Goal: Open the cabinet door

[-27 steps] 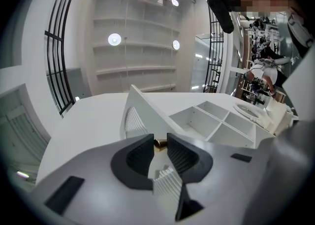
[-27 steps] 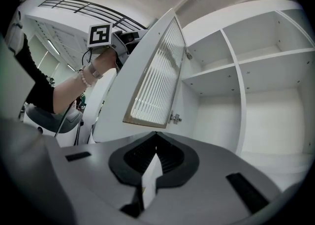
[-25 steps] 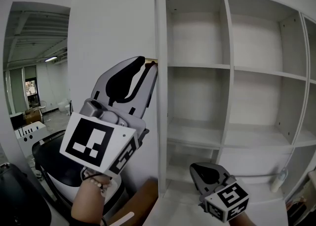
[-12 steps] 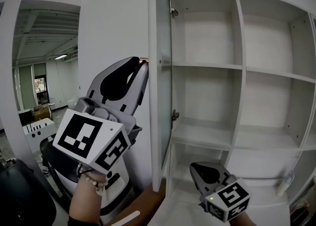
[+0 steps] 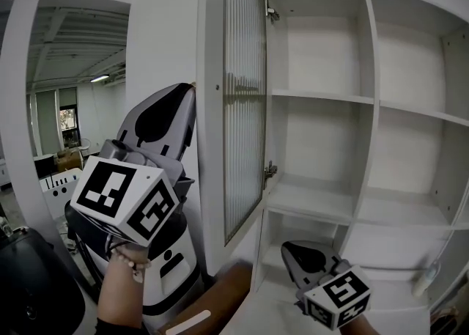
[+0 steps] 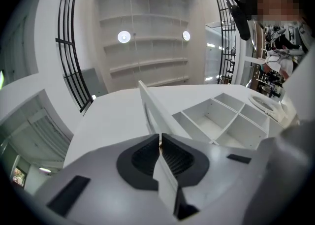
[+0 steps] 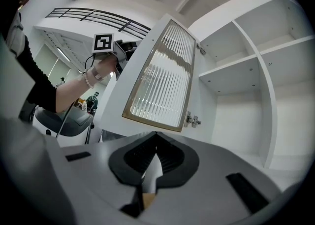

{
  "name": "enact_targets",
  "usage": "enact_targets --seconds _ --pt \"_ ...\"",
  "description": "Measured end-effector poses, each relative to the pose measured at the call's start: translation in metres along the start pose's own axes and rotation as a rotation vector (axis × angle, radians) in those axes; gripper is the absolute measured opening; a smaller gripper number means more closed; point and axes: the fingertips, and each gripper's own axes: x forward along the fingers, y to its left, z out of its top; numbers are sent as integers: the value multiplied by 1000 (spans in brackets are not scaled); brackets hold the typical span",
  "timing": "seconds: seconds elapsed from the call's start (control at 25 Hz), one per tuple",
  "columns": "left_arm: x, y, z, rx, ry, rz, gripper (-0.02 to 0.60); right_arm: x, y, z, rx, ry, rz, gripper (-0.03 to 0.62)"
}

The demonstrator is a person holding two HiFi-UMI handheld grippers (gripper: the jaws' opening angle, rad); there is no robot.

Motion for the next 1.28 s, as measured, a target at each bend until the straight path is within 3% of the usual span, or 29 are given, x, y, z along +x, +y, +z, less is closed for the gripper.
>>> enact_targets --seconds 0.2,0.36,0.6,1.0,1.28 --pt "-3 15 -6 25 22 35 0 8 2 2 -17 -19 13 0" --pt "-3 13 -4 111 27 40 0 13 8 2 -5 -10 31 0" --pt "-5 13 -3 162 26 64 0 15 5 1 -1 -9 37 0" --pt "-22 10 -15 189 63 84 0 16 4 -2 9 -8 39 0" --pt "-49 10 -43 155 117 122 0 12 -1 -9 -6 -23 24 0"
